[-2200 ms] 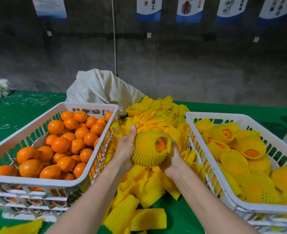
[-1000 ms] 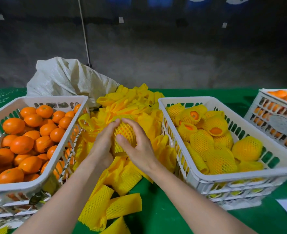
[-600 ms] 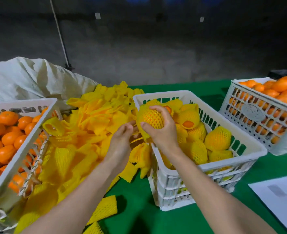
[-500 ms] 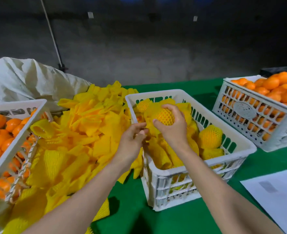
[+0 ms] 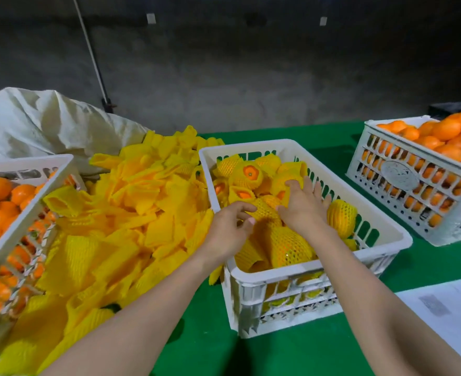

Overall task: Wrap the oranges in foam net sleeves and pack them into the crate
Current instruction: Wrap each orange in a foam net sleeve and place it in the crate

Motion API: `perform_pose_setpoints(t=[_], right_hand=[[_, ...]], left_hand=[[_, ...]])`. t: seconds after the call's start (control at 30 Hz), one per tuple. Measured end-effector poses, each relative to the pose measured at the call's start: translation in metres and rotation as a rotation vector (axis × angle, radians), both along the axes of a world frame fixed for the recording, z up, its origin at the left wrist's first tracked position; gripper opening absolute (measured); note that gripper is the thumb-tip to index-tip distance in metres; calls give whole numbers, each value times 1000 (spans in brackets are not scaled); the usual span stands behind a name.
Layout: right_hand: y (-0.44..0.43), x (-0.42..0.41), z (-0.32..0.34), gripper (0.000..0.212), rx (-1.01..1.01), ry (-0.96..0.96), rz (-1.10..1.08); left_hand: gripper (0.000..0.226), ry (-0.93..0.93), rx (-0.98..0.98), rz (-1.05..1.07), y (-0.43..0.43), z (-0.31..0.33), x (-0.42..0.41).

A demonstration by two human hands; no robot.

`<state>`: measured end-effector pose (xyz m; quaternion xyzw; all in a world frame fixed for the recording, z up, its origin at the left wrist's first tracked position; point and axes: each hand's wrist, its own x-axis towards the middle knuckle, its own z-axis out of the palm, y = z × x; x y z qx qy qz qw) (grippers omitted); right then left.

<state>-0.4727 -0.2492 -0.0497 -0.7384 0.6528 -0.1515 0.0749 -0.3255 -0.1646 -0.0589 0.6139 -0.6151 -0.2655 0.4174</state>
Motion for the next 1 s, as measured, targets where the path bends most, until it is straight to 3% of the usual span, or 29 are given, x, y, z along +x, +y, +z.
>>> perform_pose_setpoints(t=[0.13, 0.2, 0.27, 0.33, 0.53, 0.63, 0.8, 0.9, 1.0], right_hand=[[26, 40, 22, 32, -347, -345, 350], [39, 71, 32, 24, -366, -425, 488], [44, 104, 35, 25, -303, -380, 597], [37, 136, 33, 29, -177, -204, 678], [13, 190, -14, 43, 215, 834, 761], [4, 197, -33, 54, 240, 983, 710], [3, 204, -23, 43, 29, 672, 730], [23, 211, -6, 24, 63, 132, 819], [51, 220, 11, 33, 197, -325, 905]], left_hand=[[15, 442, 52, 66, 6, 10, 14], [20, 527, 46, 132, 12, 14, 34], [23, 549, 26, 225, 22, 19, 64], [23, 591, 1, 323, 35, 21, 98], [18, 592, 4, 523, 78, 12, 169], [18, 593, 22, 553, 92, 5, 187], [14, 580, 50, 536, 101, -3, 203], [32, 487, 72, 475, 101, 0, 207], [57, 454, 143, 378, 101, 6, 208]])
